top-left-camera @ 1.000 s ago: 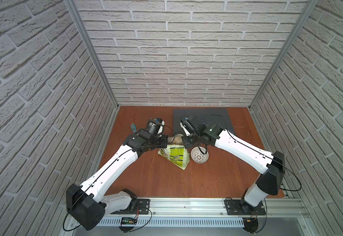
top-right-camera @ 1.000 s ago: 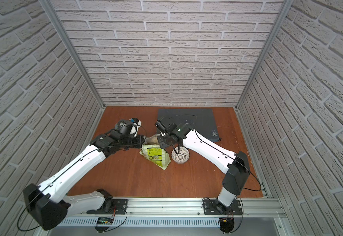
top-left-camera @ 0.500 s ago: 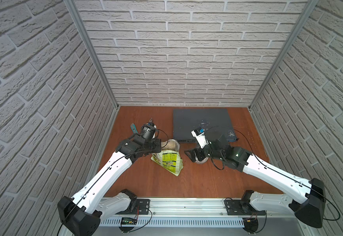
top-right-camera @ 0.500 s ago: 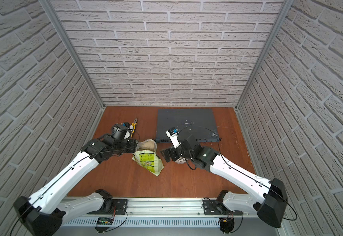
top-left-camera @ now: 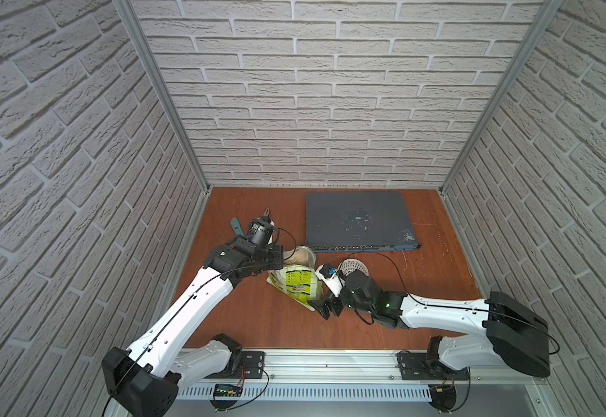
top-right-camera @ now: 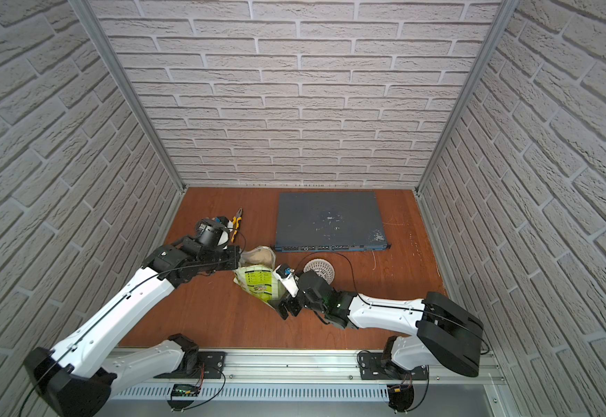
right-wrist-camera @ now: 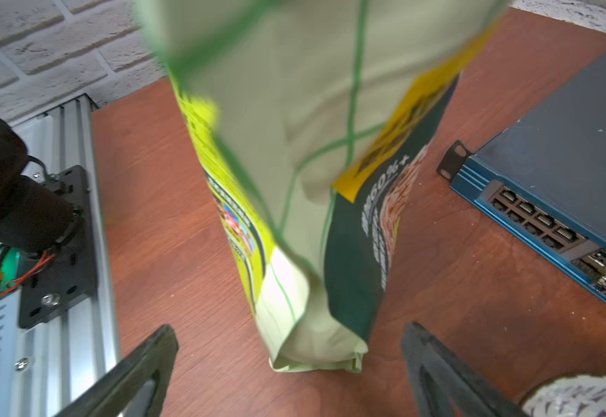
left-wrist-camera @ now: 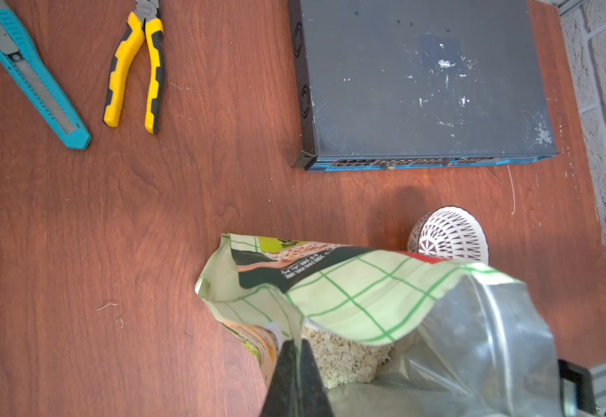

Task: Pour the oats into the breakfast bowl
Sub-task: Pick up the oats bag from the center of the board.

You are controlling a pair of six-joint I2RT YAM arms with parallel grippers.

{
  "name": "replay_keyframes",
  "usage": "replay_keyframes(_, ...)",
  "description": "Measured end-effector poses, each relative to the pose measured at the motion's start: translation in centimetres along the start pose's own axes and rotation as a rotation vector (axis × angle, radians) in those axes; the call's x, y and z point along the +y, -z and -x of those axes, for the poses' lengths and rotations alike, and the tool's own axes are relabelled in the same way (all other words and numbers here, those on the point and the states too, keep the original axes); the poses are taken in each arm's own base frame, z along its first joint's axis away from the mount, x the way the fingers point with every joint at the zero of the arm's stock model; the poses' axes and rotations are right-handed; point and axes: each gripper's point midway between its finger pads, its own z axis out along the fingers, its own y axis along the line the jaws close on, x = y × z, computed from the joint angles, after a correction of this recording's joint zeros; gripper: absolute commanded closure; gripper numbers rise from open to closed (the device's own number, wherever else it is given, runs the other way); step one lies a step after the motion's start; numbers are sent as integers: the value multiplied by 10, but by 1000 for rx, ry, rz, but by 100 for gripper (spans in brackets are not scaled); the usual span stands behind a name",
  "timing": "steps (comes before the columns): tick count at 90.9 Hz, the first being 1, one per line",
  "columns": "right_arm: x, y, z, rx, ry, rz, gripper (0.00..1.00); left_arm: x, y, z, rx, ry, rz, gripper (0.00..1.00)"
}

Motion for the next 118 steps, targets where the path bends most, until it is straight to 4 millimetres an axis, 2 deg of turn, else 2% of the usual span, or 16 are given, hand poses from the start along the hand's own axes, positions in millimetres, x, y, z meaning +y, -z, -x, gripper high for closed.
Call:
replay_keyframes(15,-8,-18,-14,0,-2,-33,0,4,0,1,1,20,4,100)
replay_keyframes(36,-8,-43,-35,13,-9,-20,0,12,-3,0,0,45,14,100)
replay_keyframes(50,-6,-55,-44,18,-12,1,0,19,-4,-1,-3,65,20,100)
replay_keyframes(64,-3,-68,-43,18,-14,15,1,23,-5,-2,-6,77,19,100)
replay_keyframes(70,-2,-72,-41,20,-13,21,8,24,-6,-2,-11,80,18,100)
replay_keyframes(81,0,-82,-36,27,-13,32,27,26,-7,-2,-12,85,22,100)
replay_keyframes(94,0,-86,-29,22,-12,33,60,29,-7,-2,-14,91,27,100)
replay_keyframes(101,0,-87,-26,17,-10,42,75,30,-6,-2,-18,93,29,100)
replay_keyframes(113,1,-87,-23,15,-14,58,95,32,-3,-1,-26,96,32,100)
replay_keyframes(118,0,-87,-23,16,-13,58,96,33,-1,-3,-26,94,37,100)
